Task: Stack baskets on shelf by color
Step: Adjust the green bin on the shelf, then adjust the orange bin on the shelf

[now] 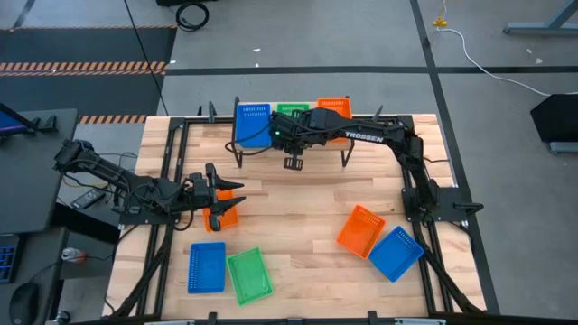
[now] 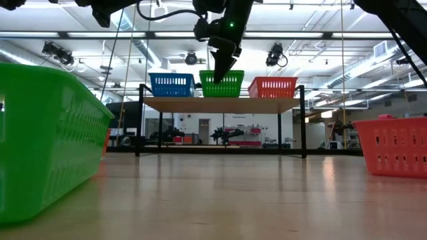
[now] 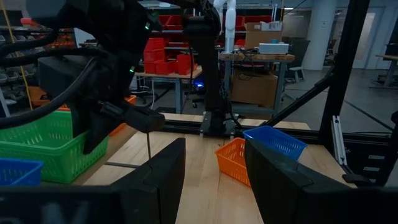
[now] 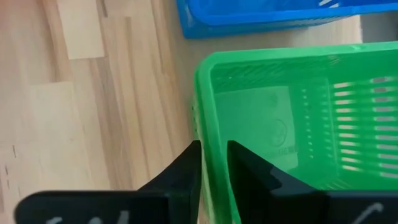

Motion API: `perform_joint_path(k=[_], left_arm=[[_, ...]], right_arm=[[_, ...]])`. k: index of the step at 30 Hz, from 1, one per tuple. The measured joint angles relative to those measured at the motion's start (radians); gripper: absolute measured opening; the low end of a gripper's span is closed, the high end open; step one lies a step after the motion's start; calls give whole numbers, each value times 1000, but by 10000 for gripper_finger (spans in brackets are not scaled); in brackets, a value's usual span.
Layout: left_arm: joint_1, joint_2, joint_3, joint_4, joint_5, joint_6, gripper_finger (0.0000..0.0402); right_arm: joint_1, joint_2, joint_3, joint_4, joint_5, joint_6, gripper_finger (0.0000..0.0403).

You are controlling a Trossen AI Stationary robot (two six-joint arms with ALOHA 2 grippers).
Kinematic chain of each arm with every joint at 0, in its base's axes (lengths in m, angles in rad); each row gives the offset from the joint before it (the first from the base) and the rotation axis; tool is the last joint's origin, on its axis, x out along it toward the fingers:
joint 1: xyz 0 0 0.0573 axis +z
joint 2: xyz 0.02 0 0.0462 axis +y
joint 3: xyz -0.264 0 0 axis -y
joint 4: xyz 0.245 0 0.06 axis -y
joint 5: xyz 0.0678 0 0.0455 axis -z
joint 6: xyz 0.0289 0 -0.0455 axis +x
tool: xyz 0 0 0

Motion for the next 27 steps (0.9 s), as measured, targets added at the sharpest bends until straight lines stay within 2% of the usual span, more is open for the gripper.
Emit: perform_joint_path(k=[7,15,19,27], left_arm=[[0,0,0,0,0,0,172],[0,0,0,0,0,-1,172],[0,0,0,0,2,-6,172],[-1,0,0,-1,4,-8,172]], right_arm=[[30,-3,82,-77,1,8,125],[47,-5,248,-323,60,63,143],[17,-18,238,-403,61,85,141],[-53,-30,210,-396,50,58,140]])
